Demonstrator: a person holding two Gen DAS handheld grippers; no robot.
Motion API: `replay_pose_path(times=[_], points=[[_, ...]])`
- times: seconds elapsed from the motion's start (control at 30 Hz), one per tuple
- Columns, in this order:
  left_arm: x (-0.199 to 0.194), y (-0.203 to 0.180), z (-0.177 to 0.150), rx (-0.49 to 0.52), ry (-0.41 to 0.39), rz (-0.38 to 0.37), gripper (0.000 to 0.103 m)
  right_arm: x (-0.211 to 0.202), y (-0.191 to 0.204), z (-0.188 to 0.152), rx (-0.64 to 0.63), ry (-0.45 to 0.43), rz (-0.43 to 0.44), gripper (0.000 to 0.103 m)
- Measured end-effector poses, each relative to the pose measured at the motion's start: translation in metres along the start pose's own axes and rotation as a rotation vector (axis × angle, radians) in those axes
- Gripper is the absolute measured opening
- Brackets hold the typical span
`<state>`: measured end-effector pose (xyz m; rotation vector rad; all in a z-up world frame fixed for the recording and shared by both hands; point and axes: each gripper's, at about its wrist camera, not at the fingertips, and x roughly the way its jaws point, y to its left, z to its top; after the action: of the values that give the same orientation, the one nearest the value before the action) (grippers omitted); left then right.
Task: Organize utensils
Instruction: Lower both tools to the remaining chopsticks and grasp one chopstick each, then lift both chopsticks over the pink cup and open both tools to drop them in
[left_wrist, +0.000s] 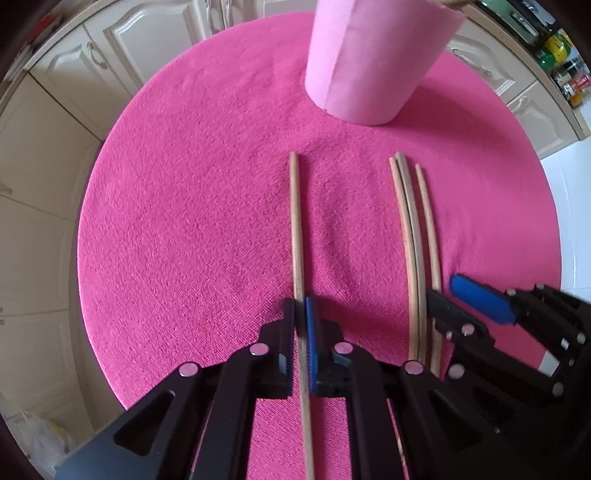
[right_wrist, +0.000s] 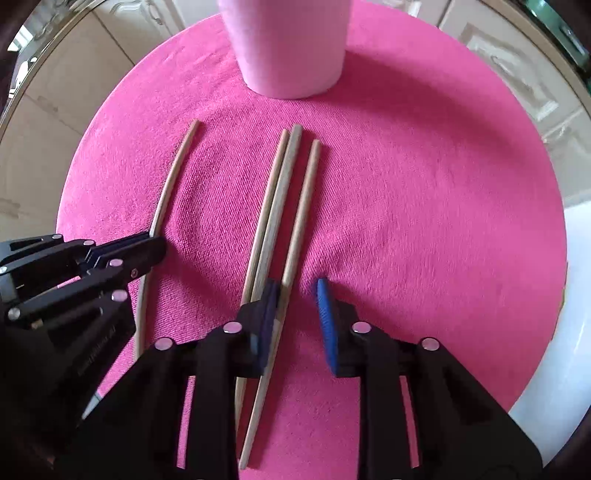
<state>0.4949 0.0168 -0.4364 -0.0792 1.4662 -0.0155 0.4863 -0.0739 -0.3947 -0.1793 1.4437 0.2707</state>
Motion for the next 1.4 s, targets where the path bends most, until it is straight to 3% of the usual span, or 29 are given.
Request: replay_pose_path(times=[0.13,0.3,0.5,0.87,1.1,1.4], points=[[-0.007,0.007,-0.007,-0.029,-0.032,-0.051,0.005,-0.002,-0.018,-0.002,0.042,0.006,0.105,0.007],[-0.03,0.012,-0.013,-0.035,-0.128,-0.119,0.005,-0.015,-0.038,-0.004,0.096,-0.038,0.198,0.007],[-0.055,0.007,-0.014,-0.022,-0.208,-0.131,0.005,-0.03,-0.056,-0.009,0.142,-0.087,0.277,0.007],[-0.077,-0.004,-0.008,0.003,-0.293,-0.158,0.005,-0.053,-0.079,-0.021,0.168,-0.194,0.367,0.007],[-0.102,-0.014,-0.006,0.038,-0.422,-0.188,0.005,-0.083,-0.089,-0.03,0.152,-0.297,0.41,0.007],[-0.145,-0.022,0.0,0.067,-0.592,-0.25,0.005,-0.117,-0.085,-0.012,0.119,-0.419,0.444,0.007]])
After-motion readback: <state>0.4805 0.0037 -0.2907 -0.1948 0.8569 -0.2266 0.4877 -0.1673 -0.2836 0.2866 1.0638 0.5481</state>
